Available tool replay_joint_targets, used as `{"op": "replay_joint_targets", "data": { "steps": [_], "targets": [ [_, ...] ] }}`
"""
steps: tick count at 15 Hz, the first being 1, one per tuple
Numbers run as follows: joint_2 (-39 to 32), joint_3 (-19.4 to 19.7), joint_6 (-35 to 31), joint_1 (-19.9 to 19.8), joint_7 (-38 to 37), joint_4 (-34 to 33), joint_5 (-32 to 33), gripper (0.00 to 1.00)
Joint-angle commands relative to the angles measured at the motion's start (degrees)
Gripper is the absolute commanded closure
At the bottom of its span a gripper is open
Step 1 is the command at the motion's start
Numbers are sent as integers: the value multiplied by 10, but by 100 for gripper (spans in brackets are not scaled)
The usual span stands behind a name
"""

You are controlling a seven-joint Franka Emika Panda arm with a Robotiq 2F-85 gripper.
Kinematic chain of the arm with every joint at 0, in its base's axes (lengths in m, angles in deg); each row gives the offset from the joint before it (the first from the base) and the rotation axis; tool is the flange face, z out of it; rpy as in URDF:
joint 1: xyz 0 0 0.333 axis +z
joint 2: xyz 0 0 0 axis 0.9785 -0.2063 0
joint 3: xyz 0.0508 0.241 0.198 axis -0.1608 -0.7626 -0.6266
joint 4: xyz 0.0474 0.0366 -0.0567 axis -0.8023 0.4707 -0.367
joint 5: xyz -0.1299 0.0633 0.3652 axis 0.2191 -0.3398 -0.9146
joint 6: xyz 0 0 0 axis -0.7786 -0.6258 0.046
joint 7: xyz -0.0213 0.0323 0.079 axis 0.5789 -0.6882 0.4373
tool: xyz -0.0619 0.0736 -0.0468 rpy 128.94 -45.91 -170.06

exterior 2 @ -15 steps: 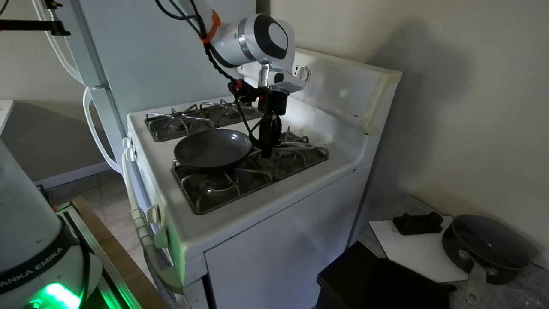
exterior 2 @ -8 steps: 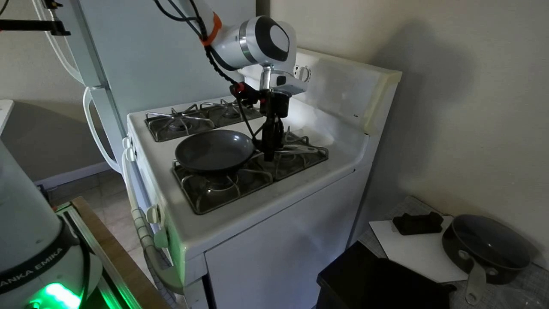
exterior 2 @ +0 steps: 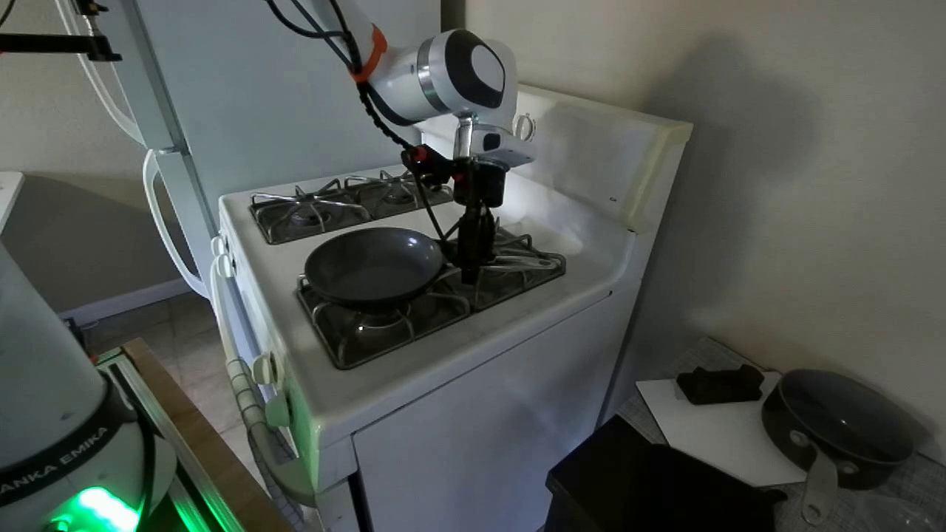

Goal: Move the pan to the right

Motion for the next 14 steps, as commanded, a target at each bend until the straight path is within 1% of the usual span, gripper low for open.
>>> {"op": "replay_joint_targets", "data": {
  "steps": [1,2,4,5,10,11,14],
  "targets": [
    [17,1,-17,-5,18,18,3,74],
    [19,1,-18,-5,20,17,2,68],
    [22,0,-18,-5,24,15,-1,52],
    [24,0,-18,-4,25,15,-1,42],
    [46,-2,-24,-4,27,16,-3,4],
    [51,-3,-27,-4,27,17,-3,0],
    [68,-5,-42,-4,33,19,-7,0]
  ]
}}
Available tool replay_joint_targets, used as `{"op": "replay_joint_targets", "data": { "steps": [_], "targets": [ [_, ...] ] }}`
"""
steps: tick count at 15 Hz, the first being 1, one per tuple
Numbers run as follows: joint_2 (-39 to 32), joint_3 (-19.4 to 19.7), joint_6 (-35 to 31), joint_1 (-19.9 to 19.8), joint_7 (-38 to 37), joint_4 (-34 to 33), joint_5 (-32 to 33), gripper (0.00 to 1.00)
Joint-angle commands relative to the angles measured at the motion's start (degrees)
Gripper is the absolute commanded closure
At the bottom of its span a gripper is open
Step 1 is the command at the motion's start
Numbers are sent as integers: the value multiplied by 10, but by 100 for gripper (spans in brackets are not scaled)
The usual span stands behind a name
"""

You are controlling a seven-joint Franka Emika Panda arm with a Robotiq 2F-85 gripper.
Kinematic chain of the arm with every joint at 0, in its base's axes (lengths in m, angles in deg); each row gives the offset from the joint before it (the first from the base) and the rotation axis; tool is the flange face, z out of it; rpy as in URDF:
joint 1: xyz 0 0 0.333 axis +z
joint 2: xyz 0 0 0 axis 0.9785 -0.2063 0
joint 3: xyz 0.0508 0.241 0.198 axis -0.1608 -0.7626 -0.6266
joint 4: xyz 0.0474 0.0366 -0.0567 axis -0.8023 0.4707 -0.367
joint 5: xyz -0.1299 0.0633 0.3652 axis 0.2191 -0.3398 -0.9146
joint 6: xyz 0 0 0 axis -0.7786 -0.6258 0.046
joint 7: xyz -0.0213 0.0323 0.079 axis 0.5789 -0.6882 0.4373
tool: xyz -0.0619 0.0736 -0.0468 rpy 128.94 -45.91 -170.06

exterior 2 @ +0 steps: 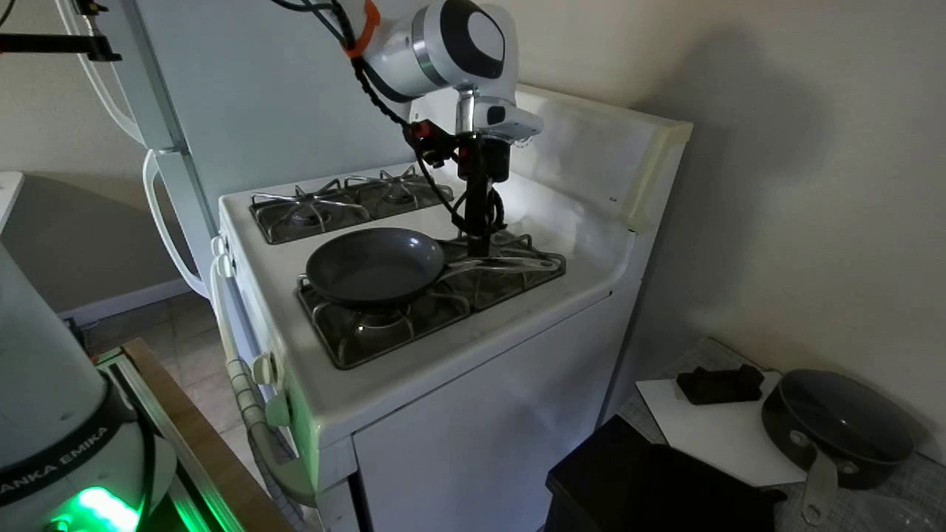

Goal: Move the pan to the right

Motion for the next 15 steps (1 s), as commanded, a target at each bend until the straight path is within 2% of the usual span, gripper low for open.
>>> {"op": "replay_joint_targets", "data": {
  "steps": [1,6,10,15],
  "targets": [
    [37,-7,-32,-3,11,23,-9,0],
    [102,-26,-104,-3,67,56,-81,0],
    [161,-47,-155,4,147,101,-150,0],
    [216,-68,-156,13,270,143,-215,0]
  ]
}}
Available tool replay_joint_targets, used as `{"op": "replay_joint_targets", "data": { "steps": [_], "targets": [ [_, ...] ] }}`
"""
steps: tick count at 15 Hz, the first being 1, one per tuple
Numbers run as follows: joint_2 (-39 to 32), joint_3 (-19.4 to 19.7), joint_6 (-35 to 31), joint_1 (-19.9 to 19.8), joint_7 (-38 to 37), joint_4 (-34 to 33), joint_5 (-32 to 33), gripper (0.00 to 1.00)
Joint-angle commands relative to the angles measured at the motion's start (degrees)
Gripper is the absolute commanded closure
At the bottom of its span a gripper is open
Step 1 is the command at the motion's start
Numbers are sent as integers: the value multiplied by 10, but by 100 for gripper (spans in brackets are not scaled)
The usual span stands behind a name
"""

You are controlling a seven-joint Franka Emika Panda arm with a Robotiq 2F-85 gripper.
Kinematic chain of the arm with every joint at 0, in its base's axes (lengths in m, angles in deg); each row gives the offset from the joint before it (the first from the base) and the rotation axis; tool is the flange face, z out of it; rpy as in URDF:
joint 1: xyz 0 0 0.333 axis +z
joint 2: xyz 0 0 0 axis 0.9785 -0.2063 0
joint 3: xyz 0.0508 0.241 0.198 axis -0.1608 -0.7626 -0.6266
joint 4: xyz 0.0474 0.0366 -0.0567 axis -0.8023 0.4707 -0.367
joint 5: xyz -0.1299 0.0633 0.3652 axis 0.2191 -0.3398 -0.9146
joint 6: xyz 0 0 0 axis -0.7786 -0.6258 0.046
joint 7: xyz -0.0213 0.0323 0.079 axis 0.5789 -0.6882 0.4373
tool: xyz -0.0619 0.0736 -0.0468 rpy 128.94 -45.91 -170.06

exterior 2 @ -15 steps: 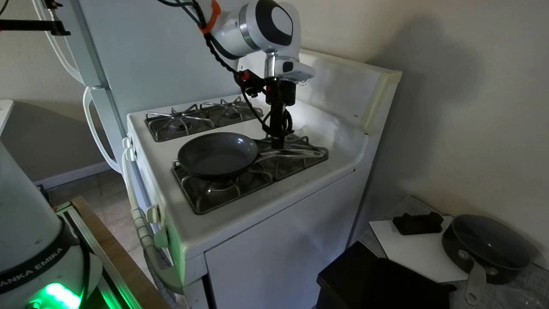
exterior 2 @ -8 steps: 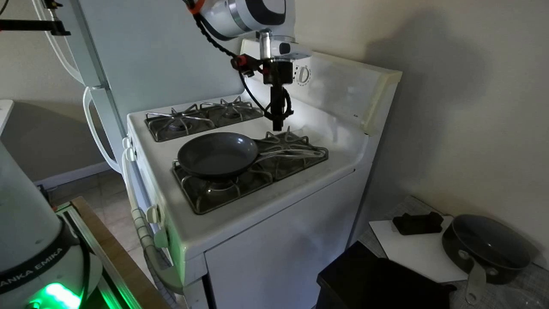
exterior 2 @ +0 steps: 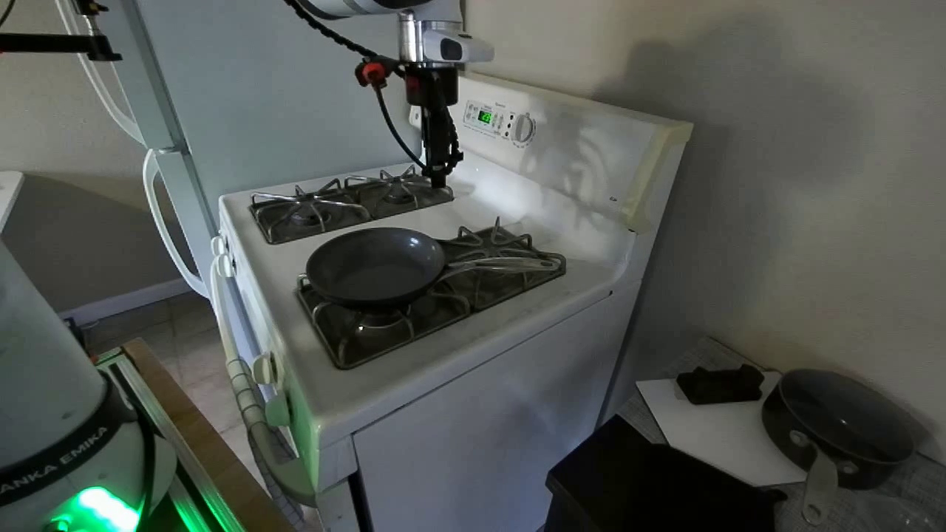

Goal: Move the pan to the right

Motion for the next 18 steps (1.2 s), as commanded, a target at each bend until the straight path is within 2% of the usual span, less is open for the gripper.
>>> {"op": "replay_joint_targets", "data": {
  "steps": [1,4,8,18],
  "targets": [
    [57,-12,-7,4,87,54,-48,0],
    [81,-23,2,4,126,73,-53,0],
    [115,-31,0,-2,138,101,-43,0],
    [198,1,28,-38,213,139,-51,0]
  ]
}}
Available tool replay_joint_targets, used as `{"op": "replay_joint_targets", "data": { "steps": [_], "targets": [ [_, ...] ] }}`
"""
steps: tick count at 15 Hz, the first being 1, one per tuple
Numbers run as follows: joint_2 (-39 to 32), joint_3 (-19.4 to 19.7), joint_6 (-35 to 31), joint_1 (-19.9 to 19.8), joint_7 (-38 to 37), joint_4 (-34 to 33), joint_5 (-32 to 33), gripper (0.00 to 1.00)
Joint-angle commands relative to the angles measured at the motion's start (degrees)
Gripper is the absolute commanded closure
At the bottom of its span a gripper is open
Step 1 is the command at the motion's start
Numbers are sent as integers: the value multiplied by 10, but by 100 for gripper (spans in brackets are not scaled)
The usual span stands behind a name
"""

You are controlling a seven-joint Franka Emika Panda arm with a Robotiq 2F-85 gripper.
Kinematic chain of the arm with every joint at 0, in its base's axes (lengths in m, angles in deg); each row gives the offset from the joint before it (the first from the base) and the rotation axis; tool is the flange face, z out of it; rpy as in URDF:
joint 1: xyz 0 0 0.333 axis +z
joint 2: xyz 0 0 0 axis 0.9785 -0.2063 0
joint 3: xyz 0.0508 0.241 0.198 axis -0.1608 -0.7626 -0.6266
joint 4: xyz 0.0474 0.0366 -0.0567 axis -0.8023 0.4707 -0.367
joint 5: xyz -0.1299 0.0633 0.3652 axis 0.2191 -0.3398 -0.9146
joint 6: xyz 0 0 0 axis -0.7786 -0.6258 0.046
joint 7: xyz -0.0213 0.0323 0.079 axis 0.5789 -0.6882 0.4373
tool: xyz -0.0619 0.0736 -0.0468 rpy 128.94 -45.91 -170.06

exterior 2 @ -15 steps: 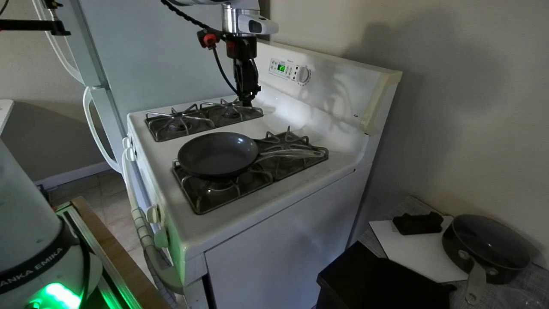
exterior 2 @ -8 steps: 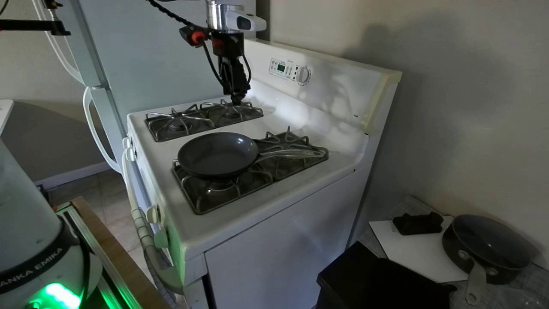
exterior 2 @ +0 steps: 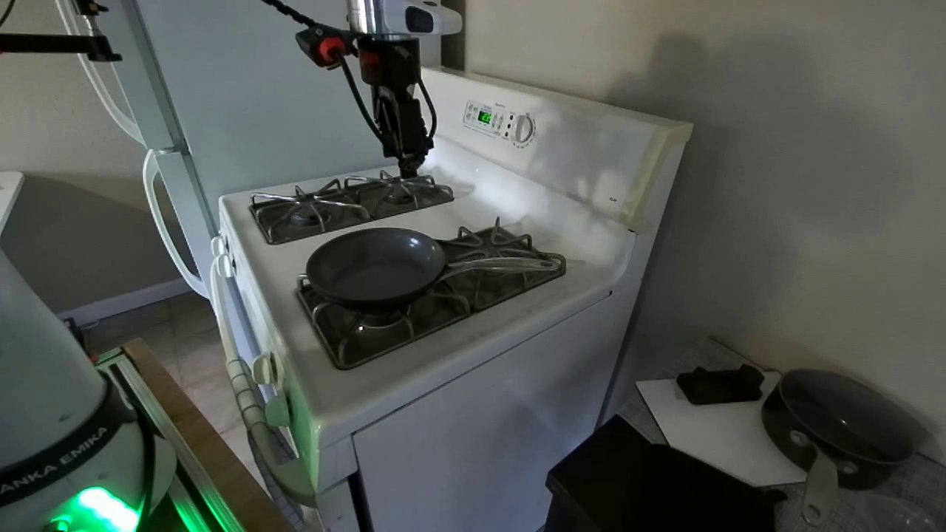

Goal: Move the pan to the right

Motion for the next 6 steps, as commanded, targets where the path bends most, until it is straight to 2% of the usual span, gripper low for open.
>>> {"op": "replay_joint_targets", "data": {
  "steps": [1,2,6],
  "targets": [
    [37,13,25,-14,51,21,-7,0],
    [13,0,9,-15,23,4,-3,0],
    [22,6,18,-19,42,7,-3,0]
  ]
}}
